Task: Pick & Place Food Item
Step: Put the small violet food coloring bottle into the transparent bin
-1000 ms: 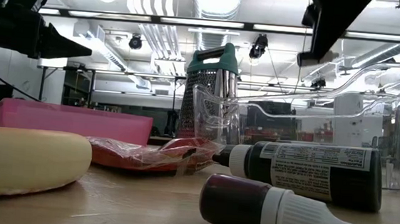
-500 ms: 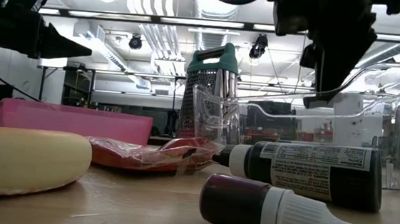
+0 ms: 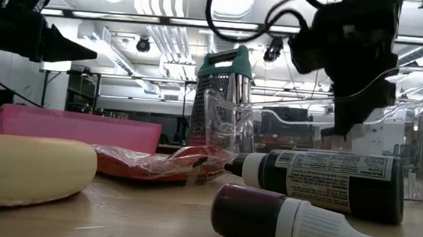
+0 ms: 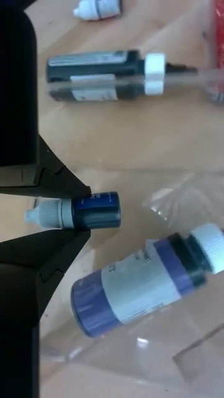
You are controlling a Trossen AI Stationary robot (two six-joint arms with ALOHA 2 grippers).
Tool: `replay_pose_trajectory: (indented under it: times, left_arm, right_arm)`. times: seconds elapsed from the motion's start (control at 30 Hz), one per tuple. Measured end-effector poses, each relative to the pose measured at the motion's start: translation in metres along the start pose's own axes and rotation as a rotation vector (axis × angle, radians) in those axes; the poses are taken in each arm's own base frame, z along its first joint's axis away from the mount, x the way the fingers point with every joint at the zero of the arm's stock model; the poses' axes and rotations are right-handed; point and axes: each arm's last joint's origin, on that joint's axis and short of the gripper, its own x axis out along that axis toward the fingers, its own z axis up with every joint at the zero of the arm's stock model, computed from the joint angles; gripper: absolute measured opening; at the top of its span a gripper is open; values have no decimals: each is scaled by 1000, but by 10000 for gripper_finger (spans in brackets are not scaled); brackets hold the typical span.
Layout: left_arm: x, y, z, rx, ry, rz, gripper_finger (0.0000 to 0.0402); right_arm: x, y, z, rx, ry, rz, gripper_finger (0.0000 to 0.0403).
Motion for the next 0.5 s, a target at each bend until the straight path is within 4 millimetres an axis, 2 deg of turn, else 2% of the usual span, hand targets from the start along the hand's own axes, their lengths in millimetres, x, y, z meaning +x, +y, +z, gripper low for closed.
replay_pose_trajectory:
  times: [0.5]
  left_arm:
    - [0, 0, 0, 0, 0, 0, 5]
  right_arm:
    - [24, -20, -11, 133, 113, 56, 68]
